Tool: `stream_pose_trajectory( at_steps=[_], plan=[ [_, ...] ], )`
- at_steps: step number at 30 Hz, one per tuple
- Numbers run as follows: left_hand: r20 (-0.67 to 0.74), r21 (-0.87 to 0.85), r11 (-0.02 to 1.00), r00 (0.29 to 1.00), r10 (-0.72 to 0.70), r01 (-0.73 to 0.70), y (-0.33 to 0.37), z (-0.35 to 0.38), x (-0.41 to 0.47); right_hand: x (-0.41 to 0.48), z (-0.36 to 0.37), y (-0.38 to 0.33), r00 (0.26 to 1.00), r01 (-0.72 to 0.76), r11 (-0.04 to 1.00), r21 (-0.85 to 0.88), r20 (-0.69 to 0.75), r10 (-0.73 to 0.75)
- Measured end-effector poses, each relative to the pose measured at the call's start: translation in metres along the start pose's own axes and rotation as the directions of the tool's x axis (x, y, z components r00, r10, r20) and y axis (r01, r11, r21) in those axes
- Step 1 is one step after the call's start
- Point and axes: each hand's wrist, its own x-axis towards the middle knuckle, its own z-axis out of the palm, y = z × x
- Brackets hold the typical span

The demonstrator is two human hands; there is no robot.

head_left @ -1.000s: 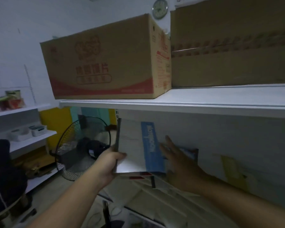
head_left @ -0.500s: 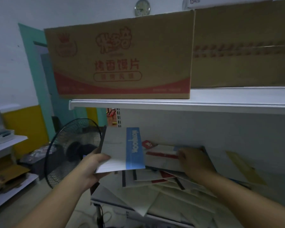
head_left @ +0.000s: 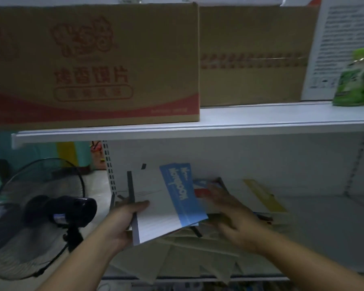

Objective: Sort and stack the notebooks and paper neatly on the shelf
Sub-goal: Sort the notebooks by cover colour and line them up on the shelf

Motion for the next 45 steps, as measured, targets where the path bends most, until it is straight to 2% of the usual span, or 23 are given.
stream_pose_trajectory(
  at_steps=[1,3,5,6,9,13,19,20,22,25,28,30,32,34,36,37,39,40,42,43,44,45],
  plan=[
    [0.013,-0.001,1.0,1.0,0.011,-0.011,-0.002,0.003,0.003,-0.008,-0.005,0.015,0.987,-0.16,0.984,-0.079,0.008,0.161],
    [0.056,0.019,0.999,0.998,0.042,-0.043,-0.005,0.01,0.01,-0.023,-0.015,0.037,0.889,-0.448,0.864,-0.229,-0.016,0.457],
    [0.108,0.049,0.997,0.993,0.05,-0.055,-0.008,0.018,0.016,-0.029,-0.022,0.046,0.808,-0.584,0.795,-0.166,-0.023,0.589],
    [0.129,0.067,0.996,0.99,0.049,-0.058,-0.01,0.023,0.018,-0.029,-0.023,0.047,0.794,-0.604,0.785,-0.139,-0.015,0.608],
    [0.125,0.113,0.991,0.991,0.054,-0.068,-0.014,0.038,0.017,-0.032,-0.022,0.05,0.814,-0.571,0.791,-0.22,-0.024,0.58],
    [0.129,0.171,0.982,0.99,0.061,-0.083,-0.013,0.045,0.008,-0.048,-0.028,0.059,0.937,-0.332,0.9,-0.281,0.014,0.35],
    [0.036,0.258,0.961,0.995,0.09,-0.096,-0.022,0.078,-0.005,-0.075,-0.054,0.062,0.96,-0.197,0.873,-0.446,0.093,0.265],
    [0.031,0.266,0.959,0.995,0.09,-0.095,-0.026,0.088,-0.009,-0.08,-0.062,0.061,0.959,-0.232,0.86,-0.454,0.04,0.279],
    [0.037,0.3,0.949,0.995,0.094,-0.101,-0.033,0.111,-0.018,-0.092,-0.082,0.063,0.944,-0.326,0.873,-0.362,-0.166,0.284],
    [0.064,0.379,0.914,0.989,0.131,-0.145,-0.046,0.149,-0.031,-0.119,-0.12,0.064,0.835,-0.428,0.876,-0.222,-0.467,0.29],
    [0.136,0.422,0.885,0.979,0.152,-0.196,-0.068,0.199,-0.04,-0.149,-0.149,0.059,0.739,-0.425,0.9,-0.098,-0.612,0.283],
    [0.187,0.386,0.899,0.972,0.144,-0.207,-0.087,0.241,-0.046,-0.171,-0.155,0.057,0.8,-0.351,0.921,-0.169,-0.565,0.201],
    [0.225,0.305,0.934,0.967,0.119,-0.186,-0.107,0.287,-0.056,-0.201,-0.151,0.059,0.896,-0.229,0.936,-0.266,-0.433,0.097],
    [0.258,0.262,0.959,0.965,0.042,-0.112,-0.128,0.332,-0.066,-0.235,-0.154,0.069,0.96,-0.134,0.943,-0.304,-0.276,0.047],
    [0.314,0.282,0.954,0.95,0.008,-0.101,-0.153,0.369,-0.071,-0.268,-0.165,0.077,0.986,-0.132,0.951,-0.279,-0.139,0.096],
    [0.341,0.285,0.952,0.94,0.005,-0.109,-0.168,0.385,-0.074,-0.284,-0.174,0.082,0.98,-0.178,0.961,-0.213,-0.125,0.154],
    [0.395,0.295,0.951,0.918,-0.03,-0.096,-0.195,0.415,-0.08,-0.314,-0.197,0.095,0.921,-0.381,0.925,-0.004,-0.091,0.379],
    [0.422,0.294,0.953,0.905,-0.056,-0.078,-0.207,0.428,-0.082,-0.327,-0.21,0.103,0.861,-0.483,0.872,0.084,-0.135,0.49],
    [0.467,0.302,0.952,0.877,-0.113,-0.038,-0.226,0.454,-0.085,-0.351,-0.236,0.123,0.669,-0.674,0.73,0.114,-0.324,0.669],
    [0.49,0.306,0.952,0.861,-0.139,-0.021,-0.234,0.467,-0.084,-0.362,-0.25,0.134,0.542,-0.773,0.615,0.158,-0.341,0.768],
    [0.511,0.311,0.95,0.844,-0.16,-0.008,-0.241,0.479,-0.083,-0.372,-0.263,0.142,0.406,-0.838,0.476,0.267,-0.277,0.871],
    [0.523,0.314,0.949,0.834,-0.178,0.005,-0.248,0.491,-0.081,-0.382,-0.271,0.154,0.317,-0.843,0.354,0.404,-0.159,0.935]
  ],
)
